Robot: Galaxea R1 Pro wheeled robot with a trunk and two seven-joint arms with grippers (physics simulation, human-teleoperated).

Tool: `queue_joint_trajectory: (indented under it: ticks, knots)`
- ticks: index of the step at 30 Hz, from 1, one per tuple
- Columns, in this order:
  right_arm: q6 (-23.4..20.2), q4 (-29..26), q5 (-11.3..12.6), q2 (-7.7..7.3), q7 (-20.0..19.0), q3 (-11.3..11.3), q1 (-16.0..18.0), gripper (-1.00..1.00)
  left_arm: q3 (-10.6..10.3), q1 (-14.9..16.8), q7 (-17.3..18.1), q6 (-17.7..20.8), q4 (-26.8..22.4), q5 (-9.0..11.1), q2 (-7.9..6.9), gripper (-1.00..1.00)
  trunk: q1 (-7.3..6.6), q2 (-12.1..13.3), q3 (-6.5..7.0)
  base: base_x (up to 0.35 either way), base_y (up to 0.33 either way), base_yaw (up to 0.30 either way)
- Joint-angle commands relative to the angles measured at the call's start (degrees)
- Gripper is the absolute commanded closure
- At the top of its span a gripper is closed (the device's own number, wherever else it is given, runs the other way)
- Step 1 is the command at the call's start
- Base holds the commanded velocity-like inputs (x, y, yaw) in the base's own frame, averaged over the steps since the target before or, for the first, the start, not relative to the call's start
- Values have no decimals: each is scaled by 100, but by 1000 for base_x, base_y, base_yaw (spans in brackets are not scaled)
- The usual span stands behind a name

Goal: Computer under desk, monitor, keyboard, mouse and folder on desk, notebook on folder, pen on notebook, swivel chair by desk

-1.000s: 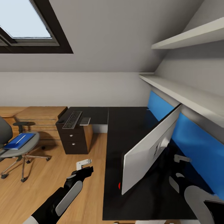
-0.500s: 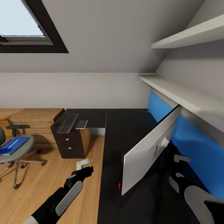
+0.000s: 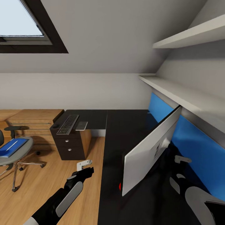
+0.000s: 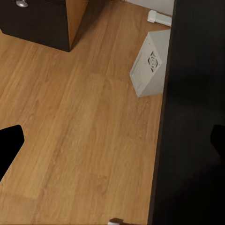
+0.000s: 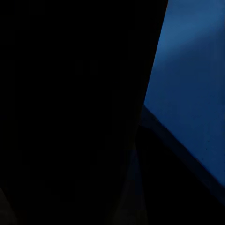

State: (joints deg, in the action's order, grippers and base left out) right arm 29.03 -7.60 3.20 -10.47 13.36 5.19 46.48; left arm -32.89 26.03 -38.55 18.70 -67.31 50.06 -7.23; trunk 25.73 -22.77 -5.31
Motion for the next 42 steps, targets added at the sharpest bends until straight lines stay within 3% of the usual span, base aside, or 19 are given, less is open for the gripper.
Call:
queue_joint_trajectory:
  ticks: [1,11,20,42]
  knots:
    - [32,-5,5,1,-29,27,11,100,-17,8,-42,11,-9,30,-6,-100,5,-14,-11,249,0,0]
    - [32,-6,5,1,-29,30,11,100,-24,8,-44,11,-10,30,-5,-100,5,-14,-11,125,-1,0]
    - [33,-13,5,1,-27,33,11,100,-24,8,-42,11,-10,30,-4,-100,5,-14,-11,3,-195,0]
    - [32,-14,5,1,-23,28,11,100,-24,9,-39,11,-10,28,3,-100,5,-14,-11,0,-1,0]
